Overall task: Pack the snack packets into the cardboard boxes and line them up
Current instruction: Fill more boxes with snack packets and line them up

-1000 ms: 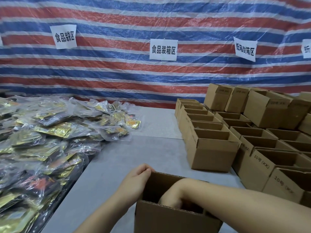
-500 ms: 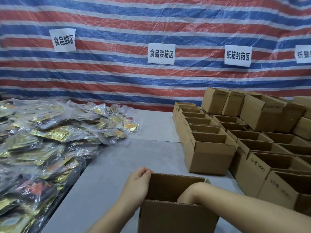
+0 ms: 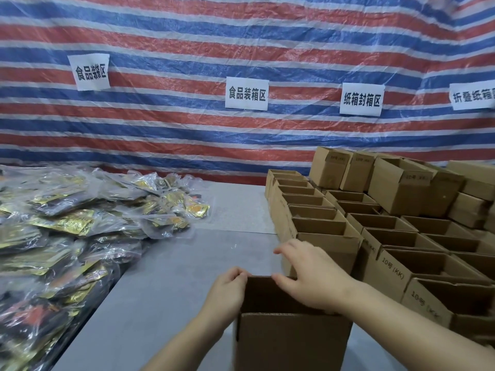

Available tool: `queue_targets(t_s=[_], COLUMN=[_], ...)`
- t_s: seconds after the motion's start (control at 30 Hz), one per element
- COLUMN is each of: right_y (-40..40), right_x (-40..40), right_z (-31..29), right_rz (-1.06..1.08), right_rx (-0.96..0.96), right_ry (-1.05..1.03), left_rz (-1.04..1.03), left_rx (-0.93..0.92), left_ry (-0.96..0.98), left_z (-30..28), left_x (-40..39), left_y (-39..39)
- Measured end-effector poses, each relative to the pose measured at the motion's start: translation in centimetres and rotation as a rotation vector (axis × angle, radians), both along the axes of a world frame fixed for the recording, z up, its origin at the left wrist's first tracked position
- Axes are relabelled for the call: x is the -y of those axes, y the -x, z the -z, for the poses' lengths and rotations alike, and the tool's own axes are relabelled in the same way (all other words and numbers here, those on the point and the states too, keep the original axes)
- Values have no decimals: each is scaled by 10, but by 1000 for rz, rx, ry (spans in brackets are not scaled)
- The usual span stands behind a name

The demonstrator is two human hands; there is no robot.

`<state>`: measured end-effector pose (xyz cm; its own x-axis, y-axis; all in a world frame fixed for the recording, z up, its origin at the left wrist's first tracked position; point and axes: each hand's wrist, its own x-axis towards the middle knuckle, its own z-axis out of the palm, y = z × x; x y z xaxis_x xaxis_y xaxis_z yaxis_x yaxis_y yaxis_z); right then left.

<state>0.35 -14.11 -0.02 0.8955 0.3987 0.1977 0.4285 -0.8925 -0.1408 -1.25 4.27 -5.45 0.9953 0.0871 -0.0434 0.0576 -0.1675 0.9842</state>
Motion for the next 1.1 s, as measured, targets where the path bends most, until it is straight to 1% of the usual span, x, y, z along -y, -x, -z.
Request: queue_targets(t_s=[0.1,0.13,0.27,0.4,0.43,0.5,0.57,0.6,0.63,0.67,0.73,0.8,0.9,0.93,0.97,1.03,1.1], right_y=[-9,-11,-17,-26,-31,-46,-60,-66,-71,-77,-84,-89,-93,-93,-93,-91,-90], right_x=[2,0,-19,-43,-50,-64,-80,-86,-90,-93,-97,-97,-90,-86,-83,-78,-76], right_z=[10,16,28,14,8,-3,-10,-12,-13,-13,-14,-14,-14,-13,-12,-8,-3], right_rz=[74,67,41,72,74,65,61,63,66,70,77,77,72,70,71,78,74], right_rx=[-259,-302,-317,-429,-421,-345,-299,-299,-303,-307,-322,-365,-410,-412,-416,-448,-467], right_ry=[107,108,110,66,57,67,64,62,63,70,90,94,79,70,65,57,63], left_rz=[7,9,10,32,68,105,27,-52,-139,-222,-330,-377,-479,-524,-567,-600,-476], left_rx=[-10,-12,-38,-54,-60,-80,-33,31,96,135,146,90,-65,-129,-198,-316,-412], left_ry=[-8,-20,-18,-15,0,35,7,-69,-189,-343,-650,-934,-1305,-1368,-1390,-1385,-1396], left_z=[0,0,1,3,3,3,1,-1,-3,-6,-10,-12,-9,-8,-6,0,11], left_x=[-8,-11,-34,-54,-56,-64,-83,-98,-117,-138,-183,-226,-281,-299,-315,-345,-364], left_y=[0,0,3,5,5,-1,-19,-34,-52,-72,-112,-149,-189,-198,-206,-218,-224])
